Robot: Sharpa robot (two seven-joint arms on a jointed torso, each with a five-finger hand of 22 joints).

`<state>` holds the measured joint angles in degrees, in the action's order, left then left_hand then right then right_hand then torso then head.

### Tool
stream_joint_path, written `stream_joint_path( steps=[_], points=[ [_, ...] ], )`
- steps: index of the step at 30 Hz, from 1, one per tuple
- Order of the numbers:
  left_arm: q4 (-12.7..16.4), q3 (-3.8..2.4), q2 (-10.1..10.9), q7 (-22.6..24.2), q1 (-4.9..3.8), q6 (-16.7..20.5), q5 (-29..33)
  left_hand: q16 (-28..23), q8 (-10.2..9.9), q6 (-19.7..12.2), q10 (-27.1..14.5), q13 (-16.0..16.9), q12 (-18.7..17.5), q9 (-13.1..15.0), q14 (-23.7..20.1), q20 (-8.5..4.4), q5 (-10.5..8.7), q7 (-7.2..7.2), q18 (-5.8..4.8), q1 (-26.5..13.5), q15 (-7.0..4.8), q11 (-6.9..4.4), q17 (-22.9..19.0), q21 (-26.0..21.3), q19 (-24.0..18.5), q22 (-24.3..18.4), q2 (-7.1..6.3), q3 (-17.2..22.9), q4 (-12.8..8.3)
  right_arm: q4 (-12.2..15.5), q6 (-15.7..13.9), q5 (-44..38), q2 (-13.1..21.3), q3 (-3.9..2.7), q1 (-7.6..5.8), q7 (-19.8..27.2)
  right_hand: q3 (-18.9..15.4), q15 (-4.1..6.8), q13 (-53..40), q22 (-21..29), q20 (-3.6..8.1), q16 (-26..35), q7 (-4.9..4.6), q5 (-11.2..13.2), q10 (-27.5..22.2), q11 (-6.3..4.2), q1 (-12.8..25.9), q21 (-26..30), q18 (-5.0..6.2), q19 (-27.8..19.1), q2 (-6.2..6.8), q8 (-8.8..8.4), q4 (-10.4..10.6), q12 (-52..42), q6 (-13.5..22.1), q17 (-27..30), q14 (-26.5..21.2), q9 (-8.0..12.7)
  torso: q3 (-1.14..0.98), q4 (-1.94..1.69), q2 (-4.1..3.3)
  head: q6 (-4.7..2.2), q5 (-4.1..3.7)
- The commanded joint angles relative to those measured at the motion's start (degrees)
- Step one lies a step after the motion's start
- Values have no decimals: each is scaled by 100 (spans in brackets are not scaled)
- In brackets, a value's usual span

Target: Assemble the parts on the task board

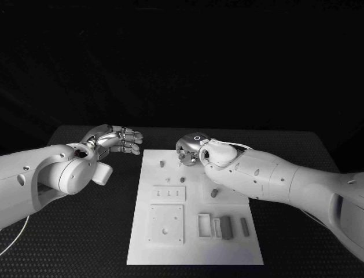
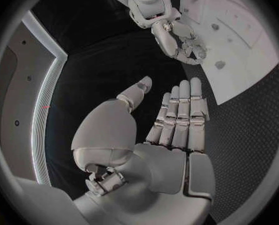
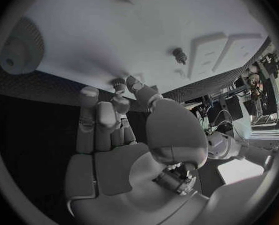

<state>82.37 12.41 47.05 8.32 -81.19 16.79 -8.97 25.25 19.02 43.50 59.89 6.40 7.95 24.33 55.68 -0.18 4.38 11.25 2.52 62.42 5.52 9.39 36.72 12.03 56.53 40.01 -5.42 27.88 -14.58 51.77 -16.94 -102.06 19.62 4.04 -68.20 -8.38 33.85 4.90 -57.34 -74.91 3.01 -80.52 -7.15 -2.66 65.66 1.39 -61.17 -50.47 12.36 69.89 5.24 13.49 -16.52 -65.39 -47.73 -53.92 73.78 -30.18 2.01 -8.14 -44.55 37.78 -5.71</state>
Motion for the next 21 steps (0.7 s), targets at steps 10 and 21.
stream_joint_path(
  steps=[10, 21],
  points=[
    [21, -3, 23, 35, -9, -56, -10, -45, -35, 17, 26, -8, -26, -7, 44, -12, -30, 71, 52, -66, -10, 6, 16, -3, 4, 7, -14, -2, -28, 147, -137, 47, 161, 1, 1, -17, 26, -98, -7, -79, 27, -13, -187, -8, -23, 102, 13, 11, 264, 20, 119, -109, 52, 32, 335, 9, 2, 45, -7, 7, -5, -17, 24],
    [-6, -2, 112, 52, -9, -30, -7, -50, -35, 18, 27, -7, -29, -8, 45, -13, -30, 70, 52, -66, -10, 6, 22, -4, 3, 9, -16, -1, -32, 1120, -354, 275, 974, -217, -36, -132, 36, -117, -17, -76, 26, -28, -205, -7, -18, 121, 69, 9, 264, 55, 186, -69, 120, 14, 261, 12, 15, 26, -14, 56, -7, -135, -2]
  ],
)
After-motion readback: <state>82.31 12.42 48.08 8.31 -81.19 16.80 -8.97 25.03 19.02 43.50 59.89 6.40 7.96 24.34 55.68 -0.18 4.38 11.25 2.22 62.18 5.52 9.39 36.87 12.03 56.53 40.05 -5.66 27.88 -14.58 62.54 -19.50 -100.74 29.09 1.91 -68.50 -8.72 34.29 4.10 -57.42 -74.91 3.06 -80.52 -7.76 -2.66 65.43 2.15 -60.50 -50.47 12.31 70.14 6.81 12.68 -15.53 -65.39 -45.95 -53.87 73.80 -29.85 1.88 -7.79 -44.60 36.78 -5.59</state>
